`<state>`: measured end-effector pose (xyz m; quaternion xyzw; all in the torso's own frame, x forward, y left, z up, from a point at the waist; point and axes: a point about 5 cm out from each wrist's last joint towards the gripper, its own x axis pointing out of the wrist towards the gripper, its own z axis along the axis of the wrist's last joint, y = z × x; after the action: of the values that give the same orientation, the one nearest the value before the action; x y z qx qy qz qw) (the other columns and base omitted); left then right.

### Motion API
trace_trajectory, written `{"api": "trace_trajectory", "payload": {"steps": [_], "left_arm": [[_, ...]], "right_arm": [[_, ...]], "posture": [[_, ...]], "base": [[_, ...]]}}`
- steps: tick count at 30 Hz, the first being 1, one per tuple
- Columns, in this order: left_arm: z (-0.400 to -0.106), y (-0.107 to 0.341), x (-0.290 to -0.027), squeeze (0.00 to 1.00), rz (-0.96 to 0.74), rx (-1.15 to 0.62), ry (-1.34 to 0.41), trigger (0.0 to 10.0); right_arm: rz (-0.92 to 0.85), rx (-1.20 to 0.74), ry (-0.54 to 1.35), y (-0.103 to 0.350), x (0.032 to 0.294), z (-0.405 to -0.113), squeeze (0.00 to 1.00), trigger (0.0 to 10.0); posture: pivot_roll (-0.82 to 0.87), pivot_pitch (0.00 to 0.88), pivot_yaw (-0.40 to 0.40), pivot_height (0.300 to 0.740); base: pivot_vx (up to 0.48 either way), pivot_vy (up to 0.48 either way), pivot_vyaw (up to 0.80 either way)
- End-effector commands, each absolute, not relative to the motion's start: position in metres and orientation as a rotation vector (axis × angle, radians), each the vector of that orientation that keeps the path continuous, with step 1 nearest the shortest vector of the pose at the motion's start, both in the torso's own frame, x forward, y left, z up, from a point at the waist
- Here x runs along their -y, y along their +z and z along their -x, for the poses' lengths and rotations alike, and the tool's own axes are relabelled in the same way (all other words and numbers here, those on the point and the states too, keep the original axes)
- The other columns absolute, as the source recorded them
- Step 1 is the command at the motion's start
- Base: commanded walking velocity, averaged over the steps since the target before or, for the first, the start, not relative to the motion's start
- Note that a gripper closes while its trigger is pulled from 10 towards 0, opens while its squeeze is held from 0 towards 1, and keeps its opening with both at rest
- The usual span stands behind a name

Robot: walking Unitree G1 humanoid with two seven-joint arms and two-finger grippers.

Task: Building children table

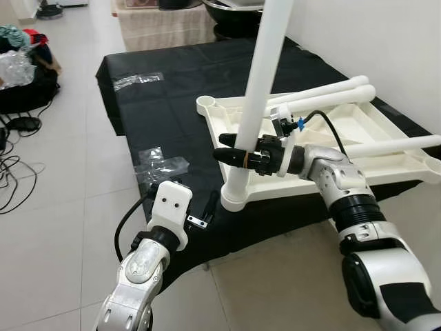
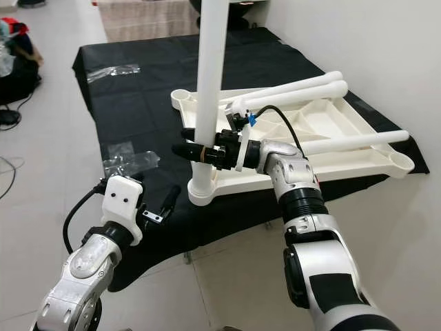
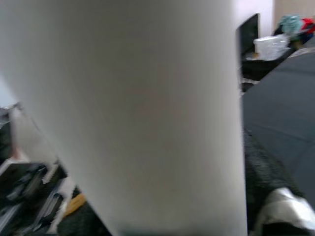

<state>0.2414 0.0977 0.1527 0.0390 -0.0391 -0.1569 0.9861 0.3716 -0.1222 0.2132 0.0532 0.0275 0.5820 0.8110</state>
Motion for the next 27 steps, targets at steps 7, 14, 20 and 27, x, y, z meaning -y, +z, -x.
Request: {"api": "trace_trajectory", "payload": {"steps": [7,14,20,27], "left_arm": [[-0.239,0.152,-0.095,0.0,-0.084,0.083,-0.332,10.0],[-0.239,0.151,-0.094,0.0,-0.087,0.085,-0.335,10.0],[-0.24,0.152,-0.091,0.0,-0.082,0.091,-0.344,10.0],[-0.24,0.152,-0.091,0.0,-0.084,0.091,-0.344,10.0]], "right_arm": [[-0.07,0.016,1.069,0.221,0.125,-0.384,0.0,0.0],[-0.056,0.056,0.571,0.224,0.142,-0.406,0.0,0.0],[-0.098,-0.021,-0.257,0.199,0.188,-0.404,0.0,0.0],[-0.142,-0.014,-0.267,0.197,0.165,-0.4,0.0,10.0]], "posture": [[0.04,0.03,-0.09,0.74],[0.04,0.025,-0.089,0.74],[0.03,0.019,-0.087,0.74],[0.03,0.014,-0.086,0.74]], "base": [[0.0,0.0,0.0],[0.0,0.0,0.0],[0.0,0.0,0.0],[0.0,0.0,0.0]]}}
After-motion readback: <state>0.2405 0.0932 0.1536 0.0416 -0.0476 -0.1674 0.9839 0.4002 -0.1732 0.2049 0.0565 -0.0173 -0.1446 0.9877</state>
